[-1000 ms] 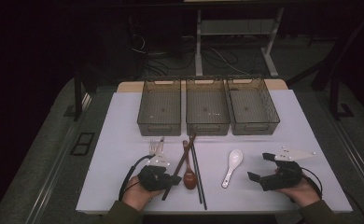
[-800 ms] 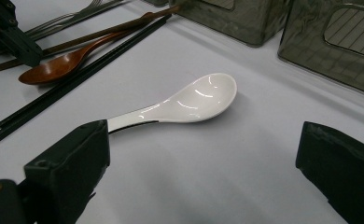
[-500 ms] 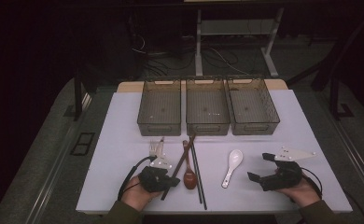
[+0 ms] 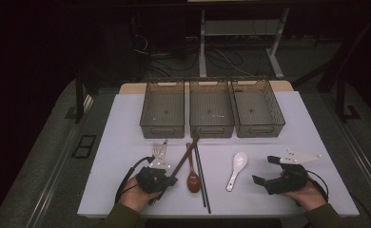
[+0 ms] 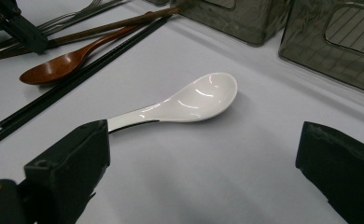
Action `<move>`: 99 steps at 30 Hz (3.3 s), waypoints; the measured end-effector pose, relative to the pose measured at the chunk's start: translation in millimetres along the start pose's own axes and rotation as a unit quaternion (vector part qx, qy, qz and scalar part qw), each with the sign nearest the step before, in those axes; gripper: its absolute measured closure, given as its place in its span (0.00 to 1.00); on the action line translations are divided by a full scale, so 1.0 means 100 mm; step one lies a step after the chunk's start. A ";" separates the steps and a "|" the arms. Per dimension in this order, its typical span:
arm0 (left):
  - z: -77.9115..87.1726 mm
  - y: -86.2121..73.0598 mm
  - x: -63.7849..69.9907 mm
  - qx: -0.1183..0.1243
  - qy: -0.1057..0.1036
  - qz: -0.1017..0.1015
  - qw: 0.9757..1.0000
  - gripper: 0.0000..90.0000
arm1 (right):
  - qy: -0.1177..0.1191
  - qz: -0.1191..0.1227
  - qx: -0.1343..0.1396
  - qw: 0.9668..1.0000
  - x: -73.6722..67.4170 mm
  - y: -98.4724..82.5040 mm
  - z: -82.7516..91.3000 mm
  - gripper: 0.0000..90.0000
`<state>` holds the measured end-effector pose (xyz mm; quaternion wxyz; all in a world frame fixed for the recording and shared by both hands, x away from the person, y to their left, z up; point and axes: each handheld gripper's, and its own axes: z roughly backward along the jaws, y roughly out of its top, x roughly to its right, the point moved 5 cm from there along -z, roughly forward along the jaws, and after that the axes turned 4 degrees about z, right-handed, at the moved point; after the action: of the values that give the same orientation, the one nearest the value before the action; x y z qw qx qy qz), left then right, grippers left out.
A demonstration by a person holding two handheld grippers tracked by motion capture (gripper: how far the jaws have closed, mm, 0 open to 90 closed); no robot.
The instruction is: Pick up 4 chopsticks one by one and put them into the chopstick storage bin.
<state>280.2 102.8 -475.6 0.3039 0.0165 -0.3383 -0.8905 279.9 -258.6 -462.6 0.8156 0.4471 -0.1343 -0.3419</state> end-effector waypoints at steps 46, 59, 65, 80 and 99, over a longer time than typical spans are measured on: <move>-0.22 0.61 -0.50 0.084 0.048 0.043 0.994 0.69 | 0.003 0.002 -0.006 1.000 -0.03 -0.01 -0.03 0.03; -0.30 0.58 -0.47 0.072 0.038 0.042 0.996 0.84 | 0.003 0.004 -0.007 1.000 -0.03 -0.01 -0.03 0.03; -0.31 0.57 -0.48 0.070 0.037 0.045 0.996 0.86 | 0.003 0.004 -0.007 1.000 -0.03 -0.01 -0.03 0.03; -0.35 0.55 -0.47 0.064 0.038 0.042 0.996 0.83 | 0.003 0.004 -0.008 1.000 -0.03 -0.02 -0.03 0.03; -0.42 0.52 -0.43 0.060 0.044 0.053 0.996 0.83 | 0.003 0.004 -0.008 1.000 -0.03 -0.02 -0.02 0.03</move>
<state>352.2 71.2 -483.8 0.3634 0.0560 -0.3782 -0.8495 278.6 -255.9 -465.0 0.8208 0.4411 -0.1308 -0.3387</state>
